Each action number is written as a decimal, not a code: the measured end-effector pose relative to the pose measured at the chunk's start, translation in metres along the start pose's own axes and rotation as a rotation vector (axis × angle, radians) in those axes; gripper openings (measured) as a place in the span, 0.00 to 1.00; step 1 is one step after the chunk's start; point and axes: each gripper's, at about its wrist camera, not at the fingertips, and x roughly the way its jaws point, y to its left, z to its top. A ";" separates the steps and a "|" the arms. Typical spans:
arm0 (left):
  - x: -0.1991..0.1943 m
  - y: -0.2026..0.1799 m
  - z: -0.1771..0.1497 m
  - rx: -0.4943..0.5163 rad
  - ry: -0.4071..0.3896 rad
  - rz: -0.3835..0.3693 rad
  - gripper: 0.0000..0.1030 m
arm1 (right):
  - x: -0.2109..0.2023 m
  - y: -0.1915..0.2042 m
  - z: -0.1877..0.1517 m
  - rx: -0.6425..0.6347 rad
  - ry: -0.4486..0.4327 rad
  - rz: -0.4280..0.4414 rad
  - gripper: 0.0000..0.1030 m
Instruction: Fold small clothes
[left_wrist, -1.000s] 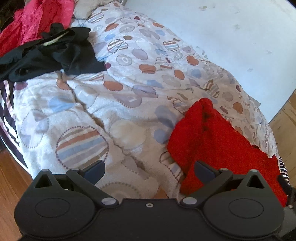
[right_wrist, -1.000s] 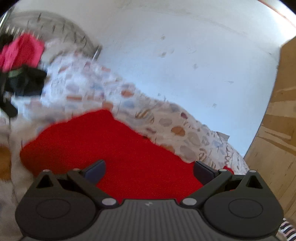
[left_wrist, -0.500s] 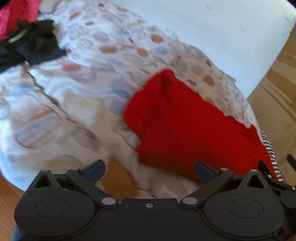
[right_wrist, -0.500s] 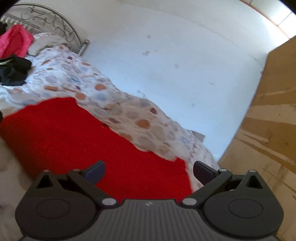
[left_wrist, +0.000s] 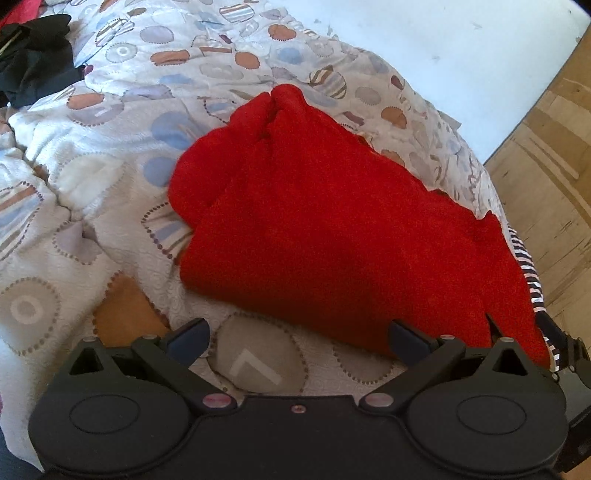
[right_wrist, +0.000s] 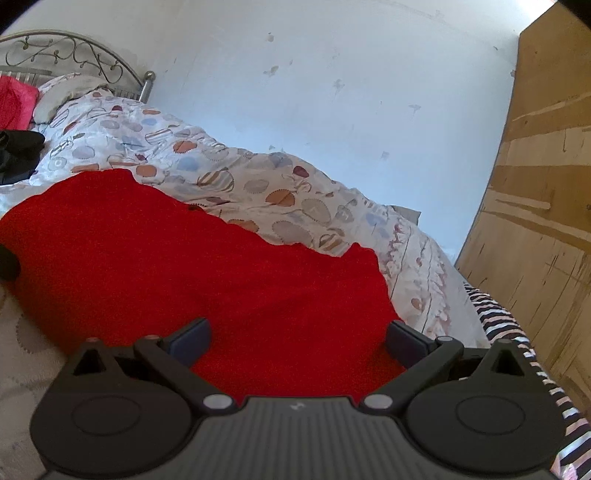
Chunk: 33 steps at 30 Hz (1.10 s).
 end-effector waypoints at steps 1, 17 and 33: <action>0.002 -0.001 0.000 0.004 0.003 0.004 0.99 | 0.000 -0.001 -0.001 0.006 -0.001 0.005 1.00; -0.008 -0.011 0.008 -0.060 -0.001 -0.150 0.99 | 0.004 -0.012 -0.008 0.104 0.009 0.060 1.00; 0.031 0.011 0.027 -0.315 -0.022 -0.135 0.99 | 0.003 -0.013 -0.010 0.123 0.009 0.066 1.00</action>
